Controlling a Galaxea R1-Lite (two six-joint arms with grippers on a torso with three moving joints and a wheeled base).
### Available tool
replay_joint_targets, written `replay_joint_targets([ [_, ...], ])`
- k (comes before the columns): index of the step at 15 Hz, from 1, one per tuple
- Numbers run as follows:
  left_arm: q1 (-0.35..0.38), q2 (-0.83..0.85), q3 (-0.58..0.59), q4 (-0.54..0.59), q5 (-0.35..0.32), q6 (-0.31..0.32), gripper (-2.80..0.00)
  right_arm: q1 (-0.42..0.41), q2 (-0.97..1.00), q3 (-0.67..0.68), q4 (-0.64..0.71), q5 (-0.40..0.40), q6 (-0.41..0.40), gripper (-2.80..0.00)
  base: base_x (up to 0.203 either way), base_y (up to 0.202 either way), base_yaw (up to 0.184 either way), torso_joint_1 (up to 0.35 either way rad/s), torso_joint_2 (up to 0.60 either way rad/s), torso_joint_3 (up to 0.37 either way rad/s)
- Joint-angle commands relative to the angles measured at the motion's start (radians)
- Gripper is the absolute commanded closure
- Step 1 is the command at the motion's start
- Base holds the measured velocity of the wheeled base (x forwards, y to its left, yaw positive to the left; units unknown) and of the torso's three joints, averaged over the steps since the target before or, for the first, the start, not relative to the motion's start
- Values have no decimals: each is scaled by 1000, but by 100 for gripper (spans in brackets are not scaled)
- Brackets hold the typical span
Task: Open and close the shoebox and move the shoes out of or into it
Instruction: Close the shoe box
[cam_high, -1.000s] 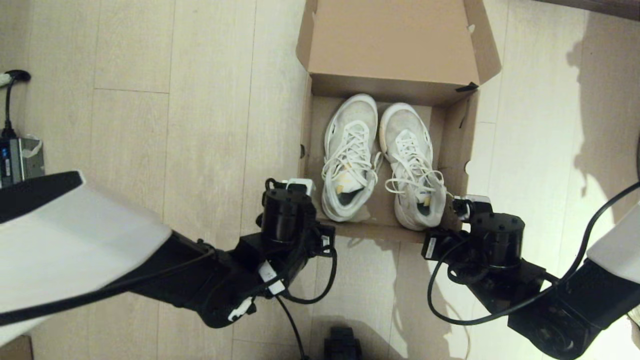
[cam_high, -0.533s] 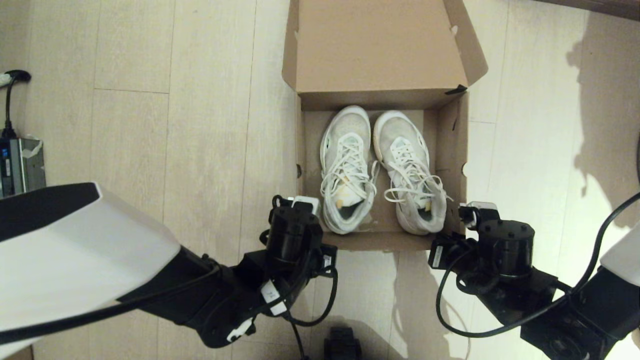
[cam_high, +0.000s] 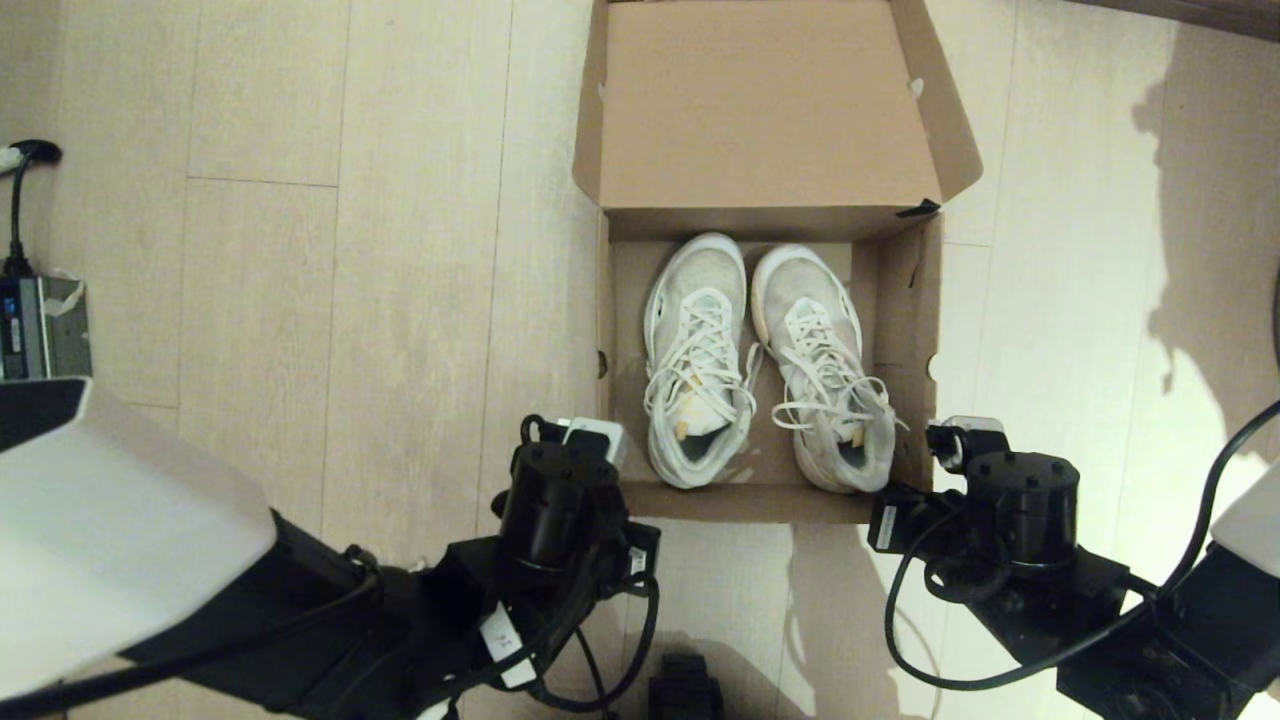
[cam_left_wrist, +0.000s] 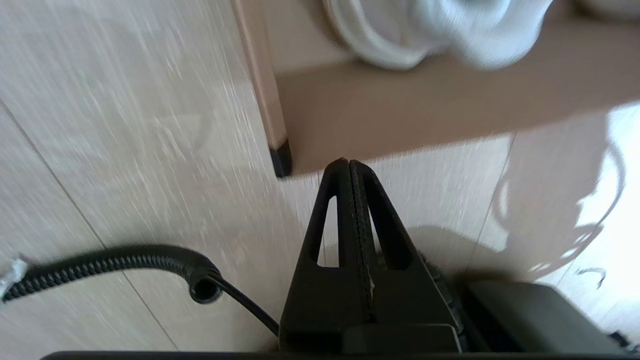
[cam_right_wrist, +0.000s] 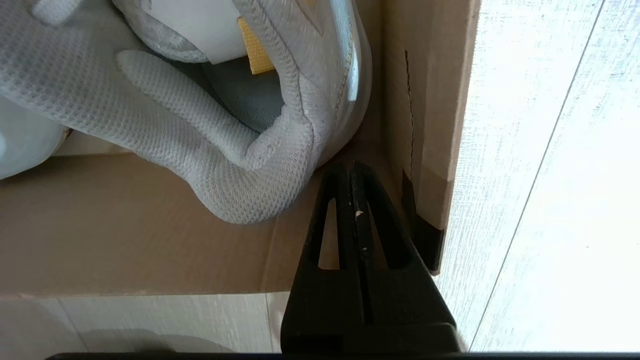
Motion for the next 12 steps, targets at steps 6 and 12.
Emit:
replay_joint_targets([
  [6, -34, -84, 78, 4, 7, -4, 0, 0, -42, 123, -8, 2, 10, 0, 0, 0, 0, 0, 0, 0],
  [12, 18, -106, -83, 5, 3, -10, 0, -2, -115, -41, -5, 1, 2, 0, 0, 0, 0, 0, 0, 0],
])
